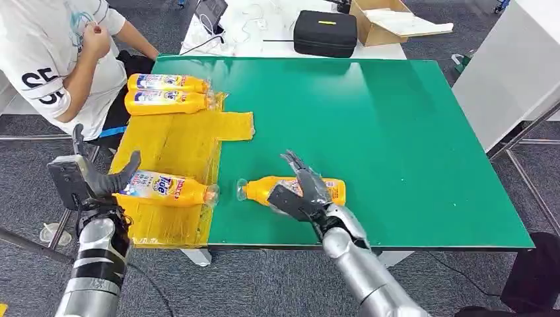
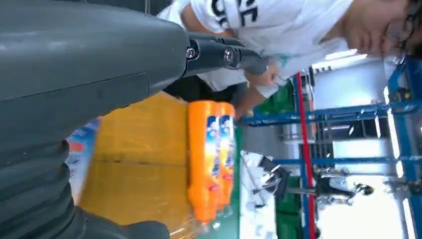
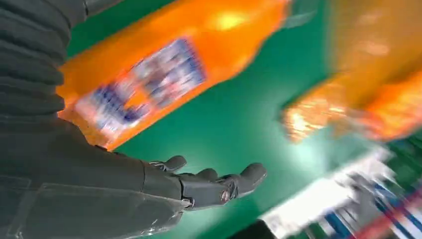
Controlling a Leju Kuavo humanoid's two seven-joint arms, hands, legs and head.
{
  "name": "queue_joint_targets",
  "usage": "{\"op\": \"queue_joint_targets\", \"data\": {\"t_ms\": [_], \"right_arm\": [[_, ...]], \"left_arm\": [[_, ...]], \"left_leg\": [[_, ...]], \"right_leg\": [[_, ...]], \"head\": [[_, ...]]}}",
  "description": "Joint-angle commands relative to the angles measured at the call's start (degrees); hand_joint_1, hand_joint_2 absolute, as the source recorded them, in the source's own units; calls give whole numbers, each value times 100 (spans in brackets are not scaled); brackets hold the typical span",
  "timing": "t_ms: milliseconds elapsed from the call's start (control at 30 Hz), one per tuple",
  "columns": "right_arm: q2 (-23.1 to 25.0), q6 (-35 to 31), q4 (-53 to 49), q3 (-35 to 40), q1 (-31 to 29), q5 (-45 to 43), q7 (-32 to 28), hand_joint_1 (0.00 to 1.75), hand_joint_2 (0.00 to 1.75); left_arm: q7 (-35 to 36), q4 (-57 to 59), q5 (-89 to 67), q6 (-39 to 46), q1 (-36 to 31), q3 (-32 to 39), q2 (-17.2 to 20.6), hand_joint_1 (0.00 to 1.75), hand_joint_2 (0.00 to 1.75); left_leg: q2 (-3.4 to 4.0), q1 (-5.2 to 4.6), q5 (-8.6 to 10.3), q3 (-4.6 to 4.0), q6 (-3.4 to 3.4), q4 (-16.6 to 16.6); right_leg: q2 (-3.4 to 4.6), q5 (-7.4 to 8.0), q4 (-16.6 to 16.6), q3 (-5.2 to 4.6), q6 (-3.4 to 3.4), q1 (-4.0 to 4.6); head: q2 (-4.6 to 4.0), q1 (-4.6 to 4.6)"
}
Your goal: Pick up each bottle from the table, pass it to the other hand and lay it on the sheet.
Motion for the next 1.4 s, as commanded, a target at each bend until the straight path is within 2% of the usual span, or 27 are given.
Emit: {"op": "queue_joint_targets", "data": {"t_ms": [33,300,433,633,900,933,1067,1167,1267,1400], "right_arm": [[-504,410,1376,448,-1149,157,221,0,175],[-463,394,1383,499,-1140,180,230,0,175],[-459,409,1420,545,-1130,191,247,0,175],[-422,1061,2011,798,-1321,-33,5,0,175],[-411,1526,2230,1066,-1479,-228,-251,0,175],[-434,1564,2259,1150,-1518,-202,-228,0,175],[-618,1780,2416,1586,-1818,-76,-53,0,175],[-808,2089,2559,2103,-2274,189,157,0,175],[-819,2152,2572,2146,-2345,201,181,0,175],[-851,2419,2621,2575,-2507,299,262,0,175]], "left_arm": [[26,260,-99,26,31,-367,5,0,175],[26,335,-152,6,-13,-420,21,0,175],[26,378,-137,17,-40,-430,3,0,175],[26,651,-154,-50,-195,-521,-21,0,175],[26,857,-96,-80,-340,-576,-51,0,175],[26,915,-76,-108,-365,-570,-57,0,175],[26,969,-32,-128,-383,-554,-55,0,175],[26,1077,33,-187,-406,-480,-65,0,175],[26,1083,58,-213,-405,-458,-72,0,175],[26,1141,48,-215,-410,-427,-92,0,175]], "left_leg": [[7,-1,-4,15,5,-2],[9,2,-12,36,9,-2],[4,4,-1,6,3,-2],[4,3,-2,9,4,-2],[8,2,-11,35,9,-2],[5,4,-3,12,4,-1],[5,2,-9,38,11,-3],[5,2,0,5,4,1],[4,0,-4,16,7,3],[8,0,-9,27,10,3]], "right_leg": [[1,-3,-2,13,-5,1],[-2,-12,-2,33,-8,7],[-1,-2,-1,3,-3,7],[-2,-3,-1,7,-5,6],[-4,-12,-1,33,-10,8],[-3,-4,-1,10,-5,7],[-9,-11,-3,36,-10,8],[-3,-2,3,0,-3,4],[-6,-6,5,13,-6,4],[-3,-11,4,24,-8,5]], "head": [[0,0],[0,0],[0,2],[0,0],[0,0],[0,0],[0,0],[0,0],[0,0],[0,0]]}}
